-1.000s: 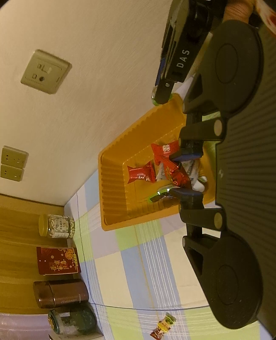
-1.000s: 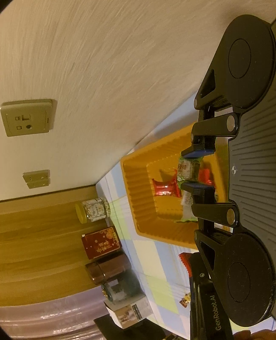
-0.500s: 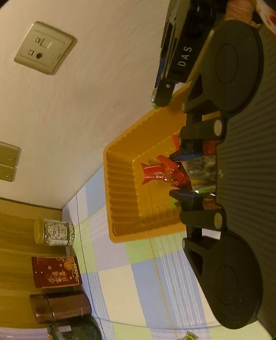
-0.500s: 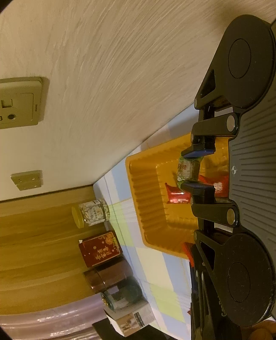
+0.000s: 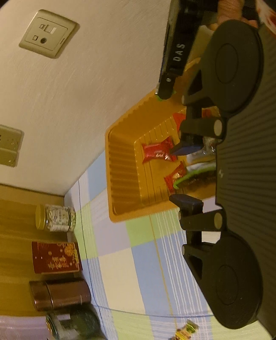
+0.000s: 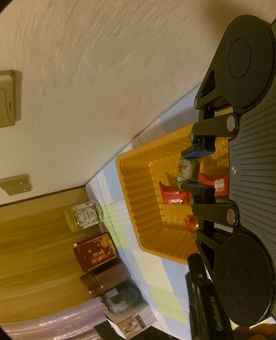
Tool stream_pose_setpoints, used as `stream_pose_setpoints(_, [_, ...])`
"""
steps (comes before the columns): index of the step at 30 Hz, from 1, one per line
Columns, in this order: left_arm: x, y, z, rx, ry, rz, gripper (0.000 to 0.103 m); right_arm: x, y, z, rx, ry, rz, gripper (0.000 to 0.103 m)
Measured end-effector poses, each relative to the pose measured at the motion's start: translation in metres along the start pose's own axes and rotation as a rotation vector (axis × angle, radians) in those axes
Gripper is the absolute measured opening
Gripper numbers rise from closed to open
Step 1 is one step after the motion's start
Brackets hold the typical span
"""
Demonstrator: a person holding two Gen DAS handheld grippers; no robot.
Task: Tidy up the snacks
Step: 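Open the left gripper then the right gripper to drop both candies into the tray, then withdraw both grippers from the tray toward the last two snacks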
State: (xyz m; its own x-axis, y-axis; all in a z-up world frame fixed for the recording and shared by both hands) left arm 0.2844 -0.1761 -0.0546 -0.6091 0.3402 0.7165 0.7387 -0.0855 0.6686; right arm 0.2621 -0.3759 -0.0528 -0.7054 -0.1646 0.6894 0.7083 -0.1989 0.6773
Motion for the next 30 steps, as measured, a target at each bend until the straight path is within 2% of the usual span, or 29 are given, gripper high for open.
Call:
stream_pose_setpoints(6, [0.015, -0.007, 0.01, 0.023, 0.021, -0.018, 0.042, -0.004, 0.012, 0.004, -0.016, 0.086, -0.007, 0.026])
stream_pose_setpoints(8, [0.02, -0.011, 0.014, 0.033, 0.028, -0.018, 0.043, -0.002, 0.015, 0.004, -0.029, 0.083, -0.013, 0.041])
stream_pose_setpoints(9, [0.023, -0.013, 0.016, 0.039, 0.029, -0.018, 0.043, 0.001, 0.016, 0.004, -0.033, 0.078, -0.023, 0.055])
stream_pose_setpoints(10, [0.026, -0.015, 0.019, 0.047, 0.031, -0.018, 0.043, 0.003, 0.016, 0.003, -0.039, 0.073, -0.029, 0.058])
stream_pose_setpoints(19, [0.062, -0.043, 0.04, 0.112, 0.07, -0.021, 0.047, 0.028, -0.006, 0.01, -0.077, 0.065, 0.008, 0.058])
stream_pose_setpoints(30, [0.126, -0.074, 0.075, 0.195, 0.138, -0.062, 0.05, 0.067, -0.036, 0.066, -0.038, 0.137, 0.023, 0.058])
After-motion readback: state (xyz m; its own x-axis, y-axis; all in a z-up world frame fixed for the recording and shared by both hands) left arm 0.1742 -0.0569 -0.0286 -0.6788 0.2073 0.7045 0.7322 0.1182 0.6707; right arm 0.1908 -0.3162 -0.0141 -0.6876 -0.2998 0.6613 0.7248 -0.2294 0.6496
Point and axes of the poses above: each gripper's, at about its wrist camera, not at the fingertips, and x roughly against the way its jaws point, z to its left, y to its top, the point moved 2 cm from there along -x, roughly the way its jaws point, and after that the axes turned 4 degrees about z, right-handed, at the moved point
